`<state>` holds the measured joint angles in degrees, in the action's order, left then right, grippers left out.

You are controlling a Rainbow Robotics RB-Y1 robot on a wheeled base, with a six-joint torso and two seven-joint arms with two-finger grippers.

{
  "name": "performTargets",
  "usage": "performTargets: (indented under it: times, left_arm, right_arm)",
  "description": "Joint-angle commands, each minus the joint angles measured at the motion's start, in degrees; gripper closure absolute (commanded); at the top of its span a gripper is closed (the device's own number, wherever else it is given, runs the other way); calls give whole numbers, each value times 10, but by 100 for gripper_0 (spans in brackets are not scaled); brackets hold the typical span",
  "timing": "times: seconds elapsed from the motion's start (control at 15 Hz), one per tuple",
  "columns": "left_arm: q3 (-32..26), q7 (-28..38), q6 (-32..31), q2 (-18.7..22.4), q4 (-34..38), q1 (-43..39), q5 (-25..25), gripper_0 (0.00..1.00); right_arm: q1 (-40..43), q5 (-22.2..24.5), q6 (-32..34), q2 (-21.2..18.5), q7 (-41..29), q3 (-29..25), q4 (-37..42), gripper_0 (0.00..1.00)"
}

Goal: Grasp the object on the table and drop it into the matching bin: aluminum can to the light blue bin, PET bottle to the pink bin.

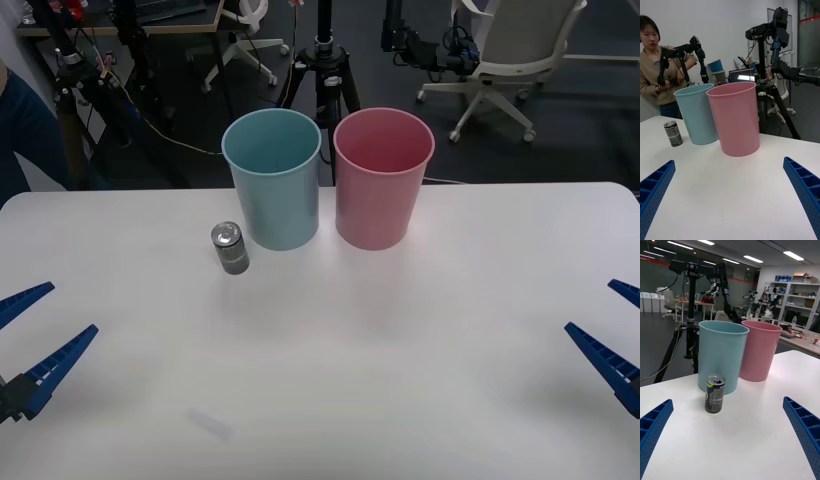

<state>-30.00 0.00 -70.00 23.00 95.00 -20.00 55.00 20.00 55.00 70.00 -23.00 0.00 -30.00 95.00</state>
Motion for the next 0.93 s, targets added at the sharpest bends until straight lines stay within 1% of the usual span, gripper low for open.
performTargets:
  times: [0.07, 0.33, 0.47, 0.6, 0.93]
  left_arm:
    - [4, -1, 3, -11, -5, 2, 9, 0]
    - [20, -4, 7, -9, -4, -7, 6, 0]
    - [26, -17, 7, -9, -7, -14, 7, 0]
    - [35, -52, 14, -8, -23, -11, 7, 0]
    - [74, -149, 16, 5, -121, 51, 11, 0]
  right_arm:
    - [0, 0, 0, 0, 0, 0, 0, 0]
    - [0, 0, 0, 0, 0, 0, 0, 0]
    - [0, 0, 0, 0, 0, 0, 0, 0]
    - [0, 0, 0, 0, 0, 0, 0, 0]
    - [0, 0, 0, 0, 0, 0, 0, 0]
